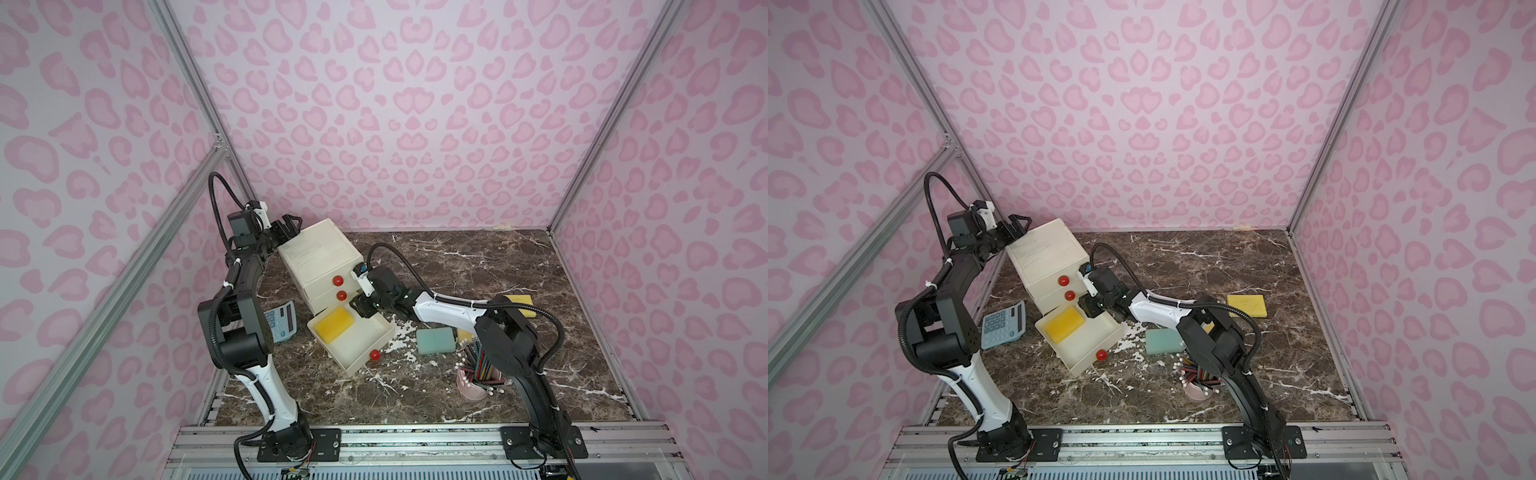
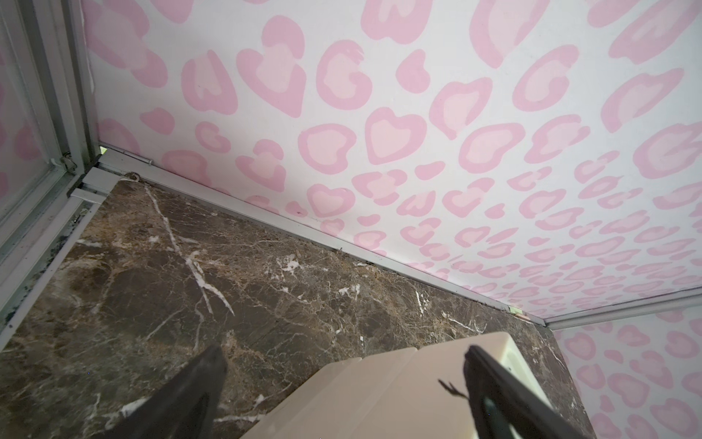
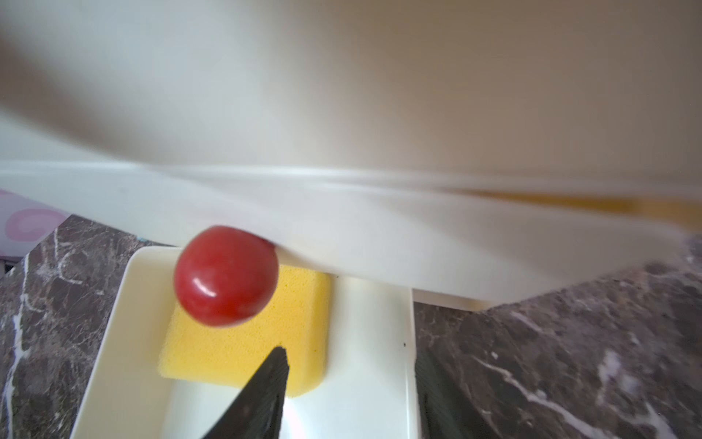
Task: Take the sponge out of the drawer
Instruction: Adjust the storage box at the center of the board, then pick up the sponge from the drawer.
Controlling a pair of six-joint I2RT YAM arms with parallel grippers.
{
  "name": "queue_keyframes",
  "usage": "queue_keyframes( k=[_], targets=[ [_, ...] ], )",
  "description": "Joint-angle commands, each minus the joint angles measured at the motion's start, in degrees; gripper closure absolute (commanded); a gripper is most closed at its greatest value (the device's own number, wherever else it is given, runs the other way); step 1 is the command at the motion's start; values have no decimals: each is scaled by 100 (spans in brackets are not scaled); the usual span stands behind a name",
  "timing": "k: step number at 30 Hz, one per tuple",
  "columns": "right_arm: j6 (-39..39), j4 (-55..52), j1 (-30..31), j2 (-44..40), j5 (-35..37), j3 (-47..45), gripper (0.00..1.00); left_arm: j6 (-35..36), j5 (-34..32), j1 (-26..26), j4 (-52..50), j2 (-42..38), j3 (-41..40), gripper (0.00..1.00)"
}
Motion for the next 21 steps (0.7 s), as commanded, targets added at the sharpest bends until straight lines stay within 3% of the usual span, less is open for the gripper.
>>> queue_keyframes(
  k=[1,8,21],
  targets=[
    [-247,-205,181,-38,-4,38,44,42,38,-3,-223,73,31,1],
    [4,-615,413,-74,234,-2,45,33,47,-3,-237,80,44,1],
    [657,988,305,-146,-209,-929,41,15,38,-3,-206,96,35,1]
  ],
)
